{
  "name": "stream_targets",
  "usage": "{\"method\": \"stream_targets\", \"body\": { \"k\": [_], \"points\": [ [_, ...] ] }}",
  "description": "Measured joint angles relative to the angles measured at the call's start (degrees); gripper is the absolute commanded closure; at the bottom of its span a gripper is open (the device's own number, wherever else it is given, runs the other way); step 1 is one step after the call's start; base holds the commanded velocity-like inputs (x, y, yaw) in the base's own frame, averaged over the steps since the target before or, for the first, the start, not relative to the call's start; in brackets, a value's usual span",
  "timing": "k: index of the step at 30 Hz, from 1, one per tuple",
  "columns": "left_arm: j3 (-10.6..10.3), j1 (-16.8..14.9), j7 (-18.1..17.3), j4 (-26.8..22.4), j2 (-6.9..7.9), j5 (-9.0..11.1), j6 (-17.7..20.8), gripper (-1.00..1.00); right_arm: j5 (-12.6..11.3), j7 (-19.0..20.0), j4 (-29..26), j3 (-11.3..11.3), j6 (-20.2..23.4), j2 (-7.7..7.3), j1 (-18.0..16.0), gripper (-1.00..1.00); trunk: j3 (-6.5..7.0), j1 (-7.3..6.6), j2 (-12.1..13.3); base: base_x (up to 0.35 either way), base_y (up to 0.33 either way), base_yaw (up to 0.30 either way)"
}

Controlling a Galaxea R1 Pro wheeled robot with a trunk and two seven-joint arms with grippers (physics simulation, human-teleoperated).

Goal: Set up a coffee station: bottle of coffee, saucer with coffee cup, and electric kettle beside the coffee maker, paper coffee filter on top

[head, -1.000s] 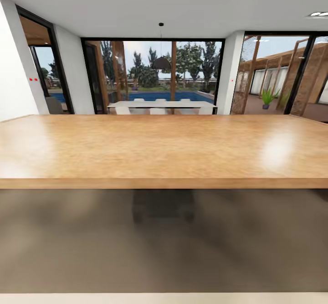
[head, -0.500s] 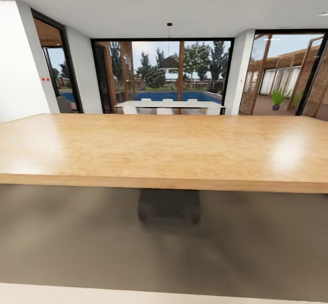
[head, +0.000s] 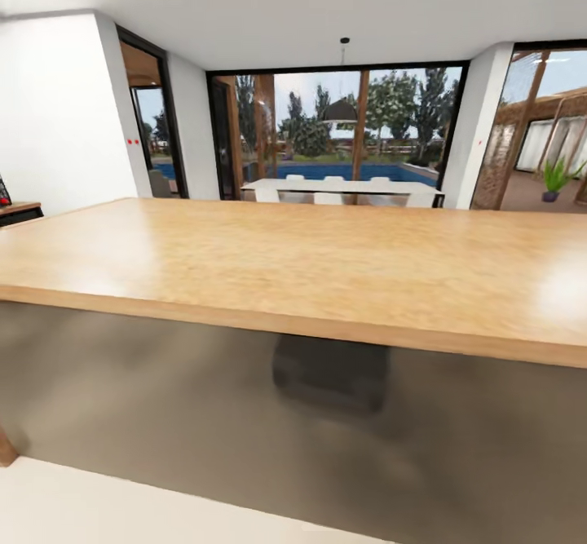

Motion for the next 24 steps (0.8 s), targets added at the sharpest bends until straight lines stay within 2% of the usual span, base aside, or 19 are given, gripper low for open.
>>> {"method": "stream_targets", "body": {
  "k": [24],
  "points": [
    [0.1,0.0,0.2,0.0,0.34,0.1,-0.1,-1.0,0.2,0.4,-1.5,0.2,0.0,-0.01,0.0,-1.0,-0.9,0.0,0.0,0.0,0.0,0.275]
  ]
}}
